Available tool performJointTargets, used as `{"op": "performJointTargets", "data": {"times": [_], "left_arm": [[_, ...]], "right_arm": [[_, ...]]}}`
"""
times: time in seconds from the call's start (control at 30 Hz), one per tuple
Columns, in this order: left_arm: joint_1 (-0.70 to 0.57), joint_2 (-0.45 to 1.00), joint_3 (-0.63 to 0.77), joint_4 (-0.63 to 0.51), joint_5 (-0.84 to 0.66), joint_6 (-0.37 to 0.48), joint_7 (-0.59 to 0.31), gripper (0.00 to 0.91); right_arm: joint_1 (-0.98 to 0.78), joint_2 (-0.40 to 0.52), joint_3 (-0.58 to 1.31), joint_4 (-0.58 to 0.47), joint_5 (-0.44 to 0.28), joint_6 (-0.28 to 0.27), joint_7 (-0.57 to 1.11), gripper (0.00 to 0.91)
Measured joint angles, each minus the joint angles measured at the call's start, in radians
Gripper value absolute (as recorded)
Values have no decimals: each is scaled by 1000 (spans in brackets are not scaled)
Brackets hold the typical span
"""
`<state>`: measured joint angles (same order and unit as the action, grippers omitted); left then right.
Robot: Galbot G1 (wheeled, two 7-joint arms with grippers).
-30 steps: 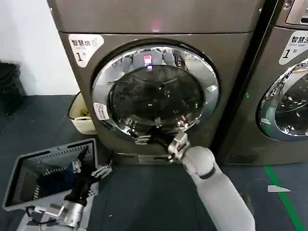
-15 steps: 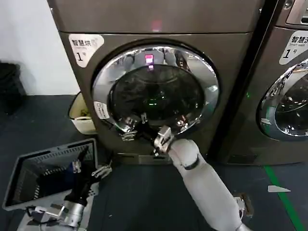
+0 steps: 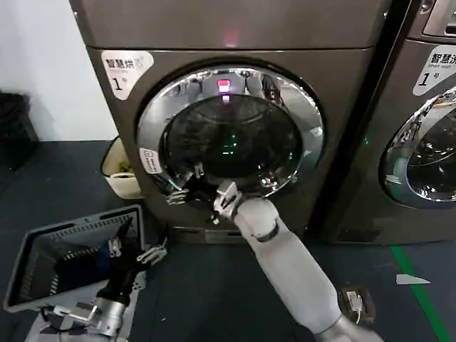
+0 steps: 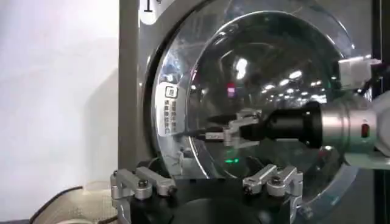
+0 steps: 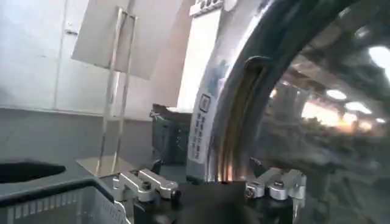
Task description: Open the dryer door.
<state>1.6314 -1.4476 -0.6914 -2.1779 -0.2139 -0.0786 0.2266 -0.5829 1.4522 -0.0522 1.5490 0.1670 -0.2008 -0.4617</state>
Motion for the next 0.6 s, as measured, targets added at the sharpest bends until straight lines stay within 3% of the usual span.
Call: {"op": "performJointTargets", "data": {"times": [0.6], "left_arm": [[2,2,3,3,0,-2,1,907]], "right_arm": [[55,89,-70,-98,-43,1,9,907]]}}
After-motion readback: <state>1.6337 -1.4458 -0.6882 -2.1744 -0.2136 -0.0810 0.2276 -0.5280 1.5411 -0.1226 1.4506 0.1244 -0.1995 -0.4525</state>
